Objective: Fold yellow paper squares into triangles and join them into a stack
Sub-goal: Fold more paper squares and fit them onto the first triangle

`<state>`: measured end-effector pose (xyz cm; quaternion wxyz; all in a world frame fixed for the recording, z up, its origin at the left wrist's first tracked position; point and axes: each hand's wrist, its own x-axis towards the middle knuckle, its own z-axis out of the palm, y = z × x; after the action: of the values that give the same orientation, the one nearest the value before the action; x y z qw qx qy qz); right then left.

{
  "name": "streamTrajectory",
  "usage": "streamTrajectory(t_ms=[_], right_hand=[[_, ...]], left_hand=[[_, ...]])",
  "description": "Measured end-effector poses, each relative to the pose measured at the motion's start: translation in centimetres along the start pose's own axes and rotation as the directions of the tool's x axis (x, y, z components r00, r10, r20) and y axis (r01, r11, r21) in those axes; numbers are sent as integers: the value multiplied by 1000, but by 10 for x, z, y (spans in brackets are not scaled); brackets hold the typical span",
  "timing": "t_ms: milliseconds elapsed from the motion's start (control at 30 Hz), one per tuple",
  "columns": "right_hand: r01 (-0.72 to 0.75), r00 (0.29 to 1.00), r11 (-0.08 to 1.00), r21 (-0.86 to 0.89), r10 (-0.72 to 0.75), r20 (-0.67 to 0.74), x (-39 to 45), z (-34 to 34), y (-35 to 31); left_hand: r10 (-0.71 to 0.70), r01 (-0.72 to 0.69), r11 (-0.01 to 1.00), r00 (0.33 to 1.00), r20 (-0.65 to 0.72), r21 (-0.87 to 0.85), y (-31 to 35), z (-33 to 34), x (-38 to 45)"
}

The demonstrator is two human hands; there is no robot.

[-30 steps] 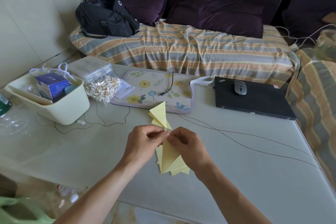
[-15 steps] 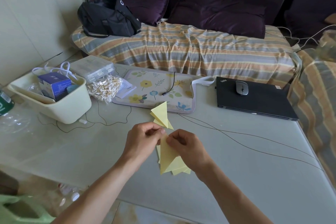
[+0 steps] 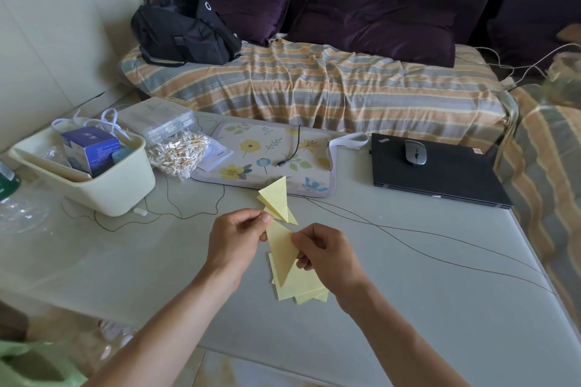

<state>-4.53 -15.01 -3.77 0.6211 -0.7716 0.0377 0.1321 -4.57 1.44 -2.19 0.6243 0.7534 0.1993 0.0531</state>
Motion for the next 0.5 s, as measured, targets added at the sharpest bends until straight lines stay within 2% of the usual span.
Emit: streamTrajectory(t_ms=[100,267,500], right_hand=[[-4,1000,1000,-8,4,-10,0,-1,1],[-31,997,999,13,32,-64,3,-4,5],[7,998,996,-92,-12,-55,3,-2,6]], left_hand=[[-12,13,1000,999,48,-23,0,0,-1],[-94,106,994,957,273,-28,2,3,-8],[-111,101,993,965,237,56,-2,4,-8]])
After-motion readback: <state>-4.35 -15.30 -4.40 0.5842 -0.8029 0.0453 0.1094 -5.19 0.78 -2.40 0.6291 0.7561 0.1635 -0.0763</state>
